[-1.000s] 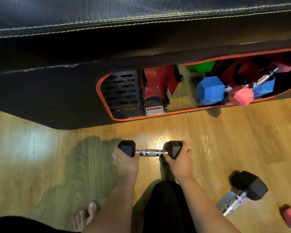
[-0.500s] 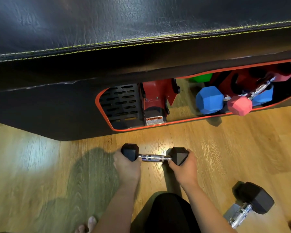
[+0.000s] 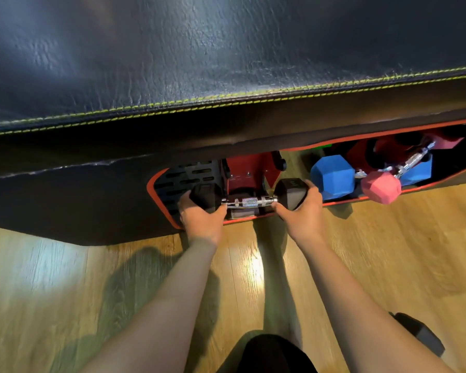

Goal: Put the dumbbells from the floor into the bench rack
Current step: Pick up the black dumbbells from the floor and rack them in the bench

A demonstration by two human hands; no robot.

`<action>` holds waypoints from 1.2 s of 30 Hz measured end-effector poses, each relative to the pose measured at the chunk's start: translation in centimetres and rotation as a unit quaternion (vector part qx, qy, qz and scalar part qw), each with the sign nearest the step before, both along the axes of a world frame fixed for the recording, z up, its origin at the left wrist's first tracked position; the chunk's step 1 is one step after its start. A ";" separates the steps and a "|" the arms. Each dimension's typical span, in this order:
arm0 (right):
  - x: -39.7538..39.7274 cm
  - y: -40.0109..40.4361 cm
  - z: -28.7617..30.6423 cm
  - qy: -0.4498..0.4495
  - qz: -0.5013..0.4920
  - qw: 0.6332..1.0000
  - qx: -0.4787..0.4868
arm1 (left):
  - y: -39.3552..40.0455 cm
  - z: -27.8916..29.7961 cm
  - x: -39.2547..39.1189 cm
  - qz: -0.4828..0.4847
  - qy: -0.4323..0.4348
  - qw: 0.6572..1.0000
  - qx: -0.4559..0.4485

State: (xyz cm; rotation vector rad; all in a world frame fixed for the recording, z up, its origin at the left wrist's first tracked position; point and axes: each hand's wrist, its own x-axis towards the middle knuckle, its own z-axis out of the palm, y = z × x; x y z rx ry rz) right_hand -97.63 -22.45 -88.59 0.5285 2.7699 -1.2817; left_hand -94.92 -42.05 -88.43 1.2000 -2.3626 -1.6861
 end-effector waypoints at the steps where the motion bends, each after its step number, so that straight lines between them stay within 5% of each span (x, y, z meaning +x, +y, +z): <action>1: -0.8 -0.1 -0.2 -0.002 0.000 1.000 0.000 | -0.1 -0.3 -0.5 -0.006 -0.003 1.000 -0.003; 11: -5.6 -2.7 -2.5 -0.112 0.023 0.986 0.121 | -0.8 -2.9 -4.3 -0.137 -0.044 0.973 -0.182; 19: -5.5 -2.7 -4.1 -0.084 -0.012 0.988 0.126 | -0.5 -4.2 -3.2 -0.153 -0.042 0.950 -0.269; 33: -5.9 -3.2 -2.5 -0.167 -0.014 0.975 0.147 | -1.4 -3.5 -4.4 -0.202 -0.103 0.935 -0.271; 36: -6.2 -3.0 -2.1 -0.181 0.015 0.967 0.176 | -2.7 -2.3 -5.4 -0.262 -0.167 0.929 -0.198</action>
